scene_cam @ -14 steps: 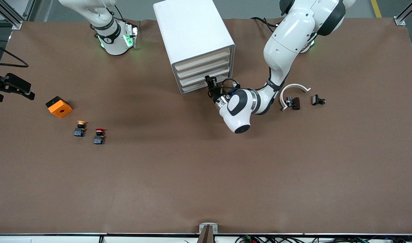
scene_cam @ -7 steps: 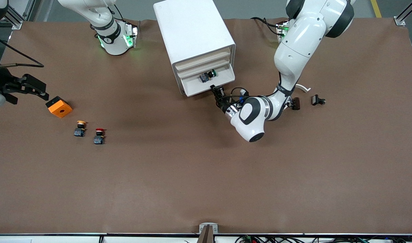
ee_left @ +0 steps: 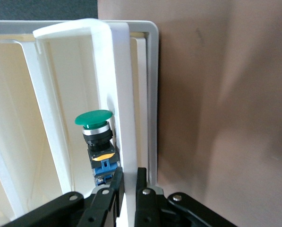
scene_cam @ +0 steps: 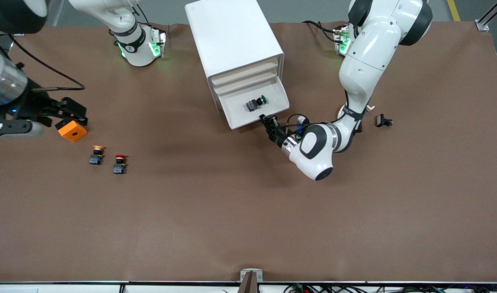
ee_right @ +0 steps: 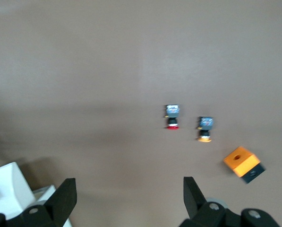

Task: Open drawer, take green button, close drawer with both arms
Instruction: 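Release the handle with the left gripper while the right gripper approaches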

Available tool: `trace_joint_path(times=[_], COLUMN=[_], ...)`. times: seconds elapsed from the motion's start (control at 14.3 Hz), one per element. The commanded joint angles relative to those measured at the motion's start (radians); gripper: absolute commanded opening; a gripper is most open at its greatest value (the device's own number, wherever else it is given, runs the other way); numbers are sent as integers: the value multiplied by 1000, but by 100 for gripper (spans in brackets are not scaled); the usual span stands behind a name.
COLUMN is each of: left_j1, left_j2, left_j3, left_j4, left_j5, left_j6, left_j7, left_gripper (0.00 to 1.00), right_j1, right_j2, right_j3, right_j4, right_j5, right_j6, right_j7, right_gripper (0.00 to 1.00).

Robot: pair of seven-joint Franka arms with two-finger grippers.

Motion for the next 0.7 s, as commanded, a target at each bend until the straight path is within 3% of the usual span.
trace_joint_path(times=[0.0, 0.07, 0.21, 0.28, 0.35, 0.63], left_j1=[5, 5, 10, 19, 20, 48], left_j2=[18, 20, 18, 18, 14, 6], left_j3=[46, 48, 49, 49, 49, 54], left_j4=[32, 41, 46, 56, 58, 110], left_j5=[-3, -1, -1, 3, 5, 37], left_j6=[1, 1, 1, 1, 0, -9], left_j7=[24, 25, 25, 24, 24, 22], left_gripper=[0, 4, 41, 89, 100, 100], right_j1=[101, 135, 207, 247, 282, 429], right_j2=[4, 10, 16, 27, 36, 108], right_j3=[-5, -5, -5, -5, -5, -5], right_j4=[12, 12, 9, 9, 9, 9], right_j5=[-8, -9, -9, -8, -8, -8], right_j6=[-31, -39, -39, -38, -33, 22], right_j7=[220, 295, 443, 524, 599, 909], right_gripper=[100, 100, 100, 100, 100, 100])
